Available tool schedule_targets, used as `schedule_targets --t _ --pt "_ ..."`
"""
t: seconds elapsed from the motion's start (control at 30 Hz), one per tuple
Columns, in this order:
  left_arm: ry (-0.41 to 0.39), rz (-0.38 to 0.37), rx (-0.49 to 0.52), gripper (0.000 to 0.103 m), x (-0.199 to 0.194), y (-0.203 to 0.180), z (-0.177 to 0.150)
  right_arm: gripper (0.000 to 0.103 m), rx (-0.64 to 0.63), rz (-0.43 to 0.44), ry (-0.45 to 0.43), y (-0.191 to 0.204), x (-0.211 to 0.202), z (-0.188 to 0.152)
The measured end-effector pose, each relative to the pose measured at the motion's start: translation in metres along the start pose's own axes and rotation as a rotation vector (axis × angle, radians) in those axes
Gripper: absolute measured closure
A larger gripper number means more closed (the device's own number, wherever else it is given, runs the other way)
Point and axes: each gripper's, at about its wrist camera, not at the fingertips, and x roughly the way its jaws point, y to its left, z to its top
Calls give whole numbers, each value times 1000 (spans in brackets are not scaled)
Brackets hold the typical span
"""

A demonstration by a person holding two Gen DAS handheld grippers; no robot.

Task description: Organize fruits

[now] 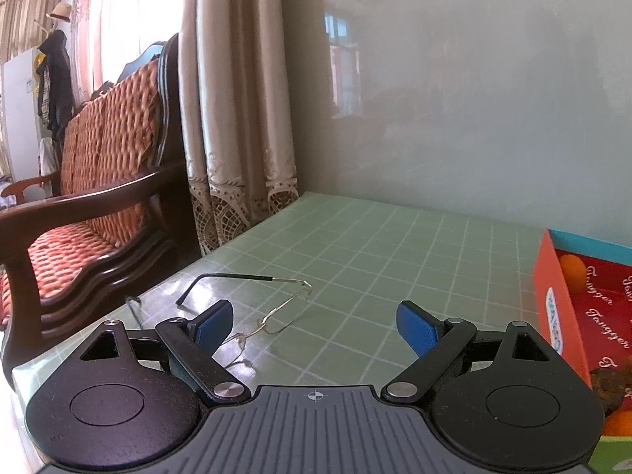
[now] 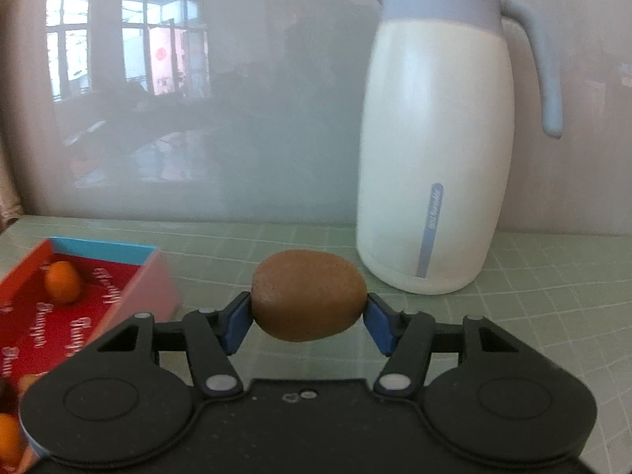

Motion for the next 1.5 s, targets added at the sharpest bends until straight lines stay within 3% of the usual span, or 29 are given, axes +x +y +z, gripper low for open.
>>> schedule_targets --t 0.43,0.6,0.77,0.87,0.93,1.03,1.23,1.5 --pt "1 -10 -30 14 -42 9 -17 43 -90 218 -50 86 -72 -11" --pt "-4 -28 -27 14 -53 6 -22 43 -173 274 -42 126 -73 -18" --pt "-15 -63 28 14 -63 -12 -23 40 -205 288 26 146 -55 -25" --pt "-21 -77 44 14 -66 -20 -23 7 -143 280 -35 134 -66 -21" --pt "-24 -89 46 12 -67 -24 -21 7 -89 273 -68 118 -78 -17" --pt "-49 -100 49 0 -74 -30 -20 0 -49 224 -115 87 -94 -11" --pt "-46 -156 52 0 -84 -50 -19 0 16 115 -116 12 -122 -20" --pt "-60 -244 122 0 -122 -95 -17 0 10 19 -126 -31 -173 -57"
